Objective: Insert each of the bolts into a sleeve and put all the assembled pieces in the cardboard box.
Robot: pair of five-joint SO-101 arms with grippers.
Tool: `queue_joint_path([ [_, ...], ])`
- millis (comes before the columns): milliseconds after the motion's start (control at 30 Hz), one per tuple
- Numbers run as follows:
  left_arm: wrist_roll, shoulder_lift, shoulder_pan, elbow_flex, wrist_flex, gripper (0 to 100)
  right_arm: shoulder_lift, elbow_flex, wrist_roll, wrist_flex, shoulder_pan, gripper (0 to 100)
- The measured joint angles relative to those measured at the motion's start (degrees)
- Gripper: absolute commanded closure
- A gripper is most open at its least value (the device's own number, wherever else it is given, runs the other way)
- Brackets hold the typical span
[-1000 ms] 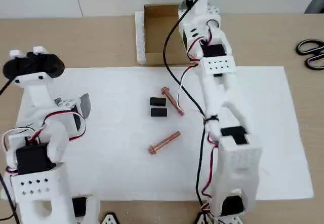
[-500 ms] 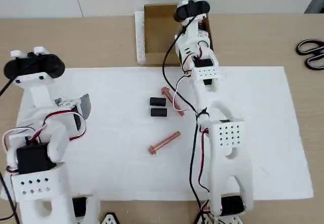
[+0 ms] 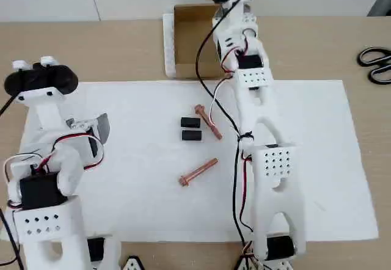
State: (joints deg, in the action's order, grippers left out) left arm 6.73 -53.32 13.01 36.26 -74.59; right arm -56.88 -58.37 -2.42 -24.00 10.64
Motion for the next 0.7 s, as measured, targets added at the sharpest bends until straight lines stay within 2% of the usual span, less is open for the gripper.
queue_joint_path([
  [133,0.0,0.0,0.0,0.0,0.0,78,0.0,-14.42,0.0,-12.31,0.09,83.6],
  [300,0.0,0.0,0.0,0.0,0.0,78,0.18,-32.88,0.0,-34.46,1.76,83.6],
  [533,1.49,0.0,0.53,0.0,0.0,78,6.24,-35.16,0.0,-65.76,6.15,83.6],
  [700,3.08,0.0,6.24,0.0,0.0,78,9.32,-35.16,0.0,-71.65,9.05,83.7],
])
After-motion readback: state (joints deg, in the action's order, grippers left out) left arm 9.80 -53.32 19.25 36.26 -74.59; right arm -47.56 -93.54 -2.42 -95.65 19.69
